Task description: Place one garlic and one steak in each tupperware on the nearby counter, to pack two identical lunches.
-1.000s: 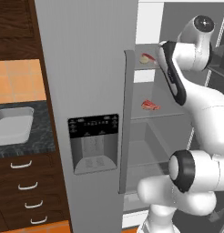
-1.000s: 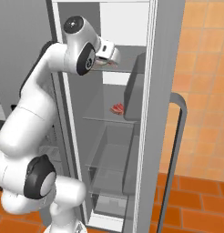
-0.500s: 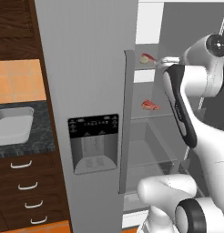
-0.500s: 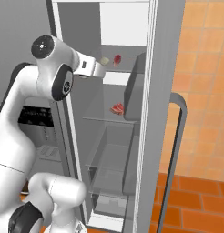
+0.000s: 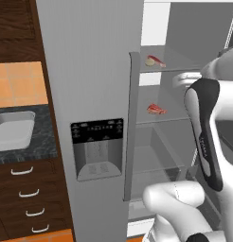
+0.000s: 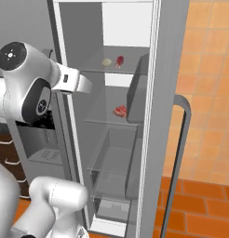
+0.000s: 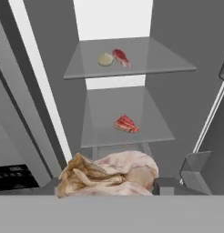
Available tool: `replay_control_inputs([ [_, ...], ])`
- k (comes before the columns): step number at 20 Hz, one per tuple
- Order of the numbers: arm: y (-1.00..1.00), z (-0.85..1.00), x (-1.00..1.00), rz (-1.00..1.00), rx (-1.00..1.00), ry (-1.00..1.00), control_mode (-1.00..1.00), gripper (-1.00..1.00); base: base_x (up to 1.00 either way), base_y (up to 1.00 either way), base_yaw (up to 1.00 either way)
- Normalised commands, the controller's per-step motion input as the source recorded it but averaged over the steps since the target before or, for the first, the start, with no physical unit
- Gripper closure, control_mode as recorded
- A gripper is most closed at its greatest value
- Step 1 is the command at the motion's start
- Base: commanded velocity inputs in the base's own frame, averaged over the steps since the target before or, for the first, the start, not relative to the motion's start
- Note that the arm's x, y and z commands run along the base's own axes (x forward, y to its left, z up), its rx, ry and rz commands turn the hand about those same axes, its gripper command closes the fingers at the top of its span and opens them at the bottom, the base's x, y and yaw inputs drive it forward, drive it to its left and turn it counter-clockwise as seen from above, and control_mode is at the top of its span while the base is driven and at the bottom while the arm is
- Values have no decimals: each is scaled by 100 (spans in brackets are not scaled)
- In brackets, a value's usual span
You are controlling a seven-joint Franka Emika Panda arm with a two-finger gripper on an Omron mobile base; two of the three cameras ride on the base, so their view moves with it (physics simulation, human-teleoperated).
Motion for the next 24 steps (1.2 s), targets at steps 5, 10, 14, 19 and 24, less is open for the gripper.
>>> replay_control_inputs([
  [5, 1, 0, -85, 0, -2, 7, -100, 100, 0, 0, 0],
  [10, 0, 0, -53, 0, -5, 5, -100, 100, 0, 0, 0],
  [14, 0, 0, -28, 0, -1, 0, -100, 100, 0, 0, 0],
  [19, 0, 0, 0, 0, 0, 0, -100, 100, 0, 0, 0],
  [24, 0, 0, 0, 0, 0, 0, -100, 100, 0, 0, 0],
])
